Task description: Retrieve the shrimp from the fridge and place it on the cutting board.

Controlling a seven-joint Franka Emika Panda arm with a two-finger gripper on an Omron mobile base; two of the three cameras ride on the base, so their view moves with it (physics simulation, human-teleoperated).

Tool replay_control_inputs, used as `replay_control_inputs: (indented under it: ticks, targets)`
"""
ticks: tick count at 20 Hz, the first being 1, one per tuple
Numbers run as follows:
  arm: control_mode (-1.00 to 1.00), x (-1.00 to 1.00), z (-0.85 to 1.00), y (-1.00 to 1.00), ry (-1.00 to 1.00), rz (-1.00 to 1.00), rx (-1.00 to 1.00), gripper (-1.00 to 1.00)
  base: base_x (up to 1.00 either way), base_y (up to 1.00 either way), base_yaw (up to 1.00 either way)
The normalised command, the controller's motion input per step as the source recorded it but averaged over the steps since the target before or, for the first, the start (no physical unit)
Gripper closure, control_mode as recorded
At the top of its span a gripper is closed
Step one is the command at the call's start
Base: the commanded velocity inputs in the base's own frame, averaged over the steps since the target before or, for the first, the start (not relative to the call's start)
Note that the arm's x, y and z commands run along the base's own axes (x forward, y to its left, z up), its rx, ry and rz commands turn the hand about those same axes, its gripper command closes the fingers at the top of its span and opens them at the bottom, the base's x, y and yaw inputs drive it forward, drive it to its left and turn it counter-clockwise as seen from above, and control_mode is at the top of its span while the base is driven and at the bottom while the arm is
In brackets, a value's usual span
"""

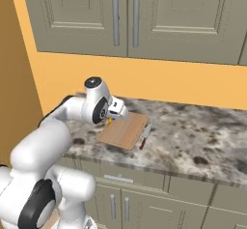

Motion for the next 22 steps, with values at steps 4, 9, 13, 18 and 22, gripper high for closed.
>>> replay_control_inputs:
  ticks: [4, 9, 13, 18, 22]
  targets:
    - [-1.0, 0.73, -0.58, -0.14, 0.0, 0.0, 0.0, -1.0, 0.0, 0.0, 0.0]
    - [-1.0, 0.51, -0.28, -0.02, -0.05, 0.0, 0.0, -1.0, 0.0, 0.0, 0.0]
    - [-1.0, 0.33, 0.05, 0.0, 0.0, -0.01, 0.0, -1.0, 0.0, 0.0, 0.0]
    - [-1.0, -0.53, 0.75, 0.16, 0.01, 0.0, 0.07, -1.0, 0.0, 0.0, 0.0]
    - [-1.0, -1.0, 0.19, 0.12, 0.0, 0.01, 0.04, -1.0, 0.0, 0.0, 0.0]
